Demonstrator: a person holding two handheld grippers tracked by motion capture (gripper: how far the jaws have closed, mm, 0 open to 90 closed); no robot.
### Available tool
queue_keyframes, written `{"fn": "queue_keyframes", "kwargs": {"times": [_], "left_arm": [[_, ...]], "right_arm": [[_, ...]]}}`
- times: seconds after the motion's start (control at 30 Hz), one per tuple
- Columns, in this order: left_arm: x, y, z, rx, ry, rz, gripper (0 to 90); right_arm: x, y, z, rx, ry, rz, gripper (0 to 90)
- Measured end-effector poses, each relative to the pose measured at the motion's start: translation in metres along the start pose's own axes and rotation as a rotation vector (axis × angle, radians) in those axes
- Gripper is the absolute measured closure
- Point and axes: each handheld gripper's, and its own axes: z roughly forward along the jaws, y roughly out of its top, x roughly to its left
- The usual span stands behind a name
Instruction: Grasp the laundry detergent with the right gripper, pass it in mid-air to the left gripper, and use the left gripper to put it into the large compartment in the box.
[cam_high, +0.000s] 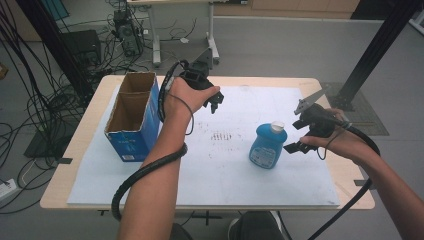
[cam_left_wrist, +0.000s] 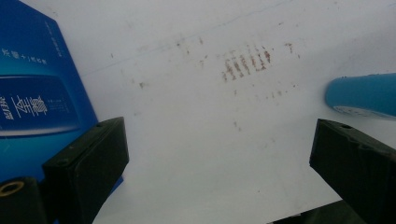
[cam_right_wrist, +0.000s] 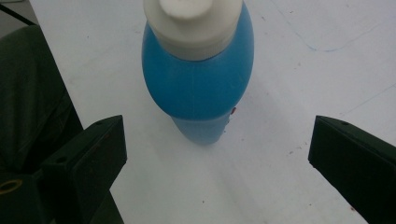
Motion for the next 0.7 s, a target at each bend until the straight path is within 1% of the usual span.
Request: {"fn": "queue_keyframes", "kwargs": {"times": [0.03, 0.07, 0.2, 0.3, 0.47, 0.7], "left_arm": [[0.000, 0.000, 0.000, 0.000, 0.000, 0.000, 5.0], [0.000, 0.000, 0.000, -0.001, 0.000, -0.002, 5.0], [0.000, 0.000, 0.001, -0.003, 0.000, -0.003, 5.0], [-0.001, 0.000, 0.002, -0.002, 0.002, 0.001, 5.0], [-0.002, -0.001, 0.003, -0.002, 0.002, 0.008, 5.0], [-0.001, -0.002, 0.002, -0.005, 0.004, 0.003, 5.0]], "right_arm": [[0.000, 0.000, 0.000, 0.000, 0.000, 0.000, 4.3], [0.001, -0.003, 0.004, -0.008, 0.000, -0.001, 4.3], [0.002, -0.007, 0.011, -0.011, 0.001, -0.003, 4.3], [0.003, -0.009, 0.016, -0.041, 0.000, 0.008, 4.2], [0.007, -0.013, 0.023, -0.071, -0.012, 0.011, 4.2], [0.009, -0.021, 0.034, -0.124, -0.028, 0.028, 3.9]]}}
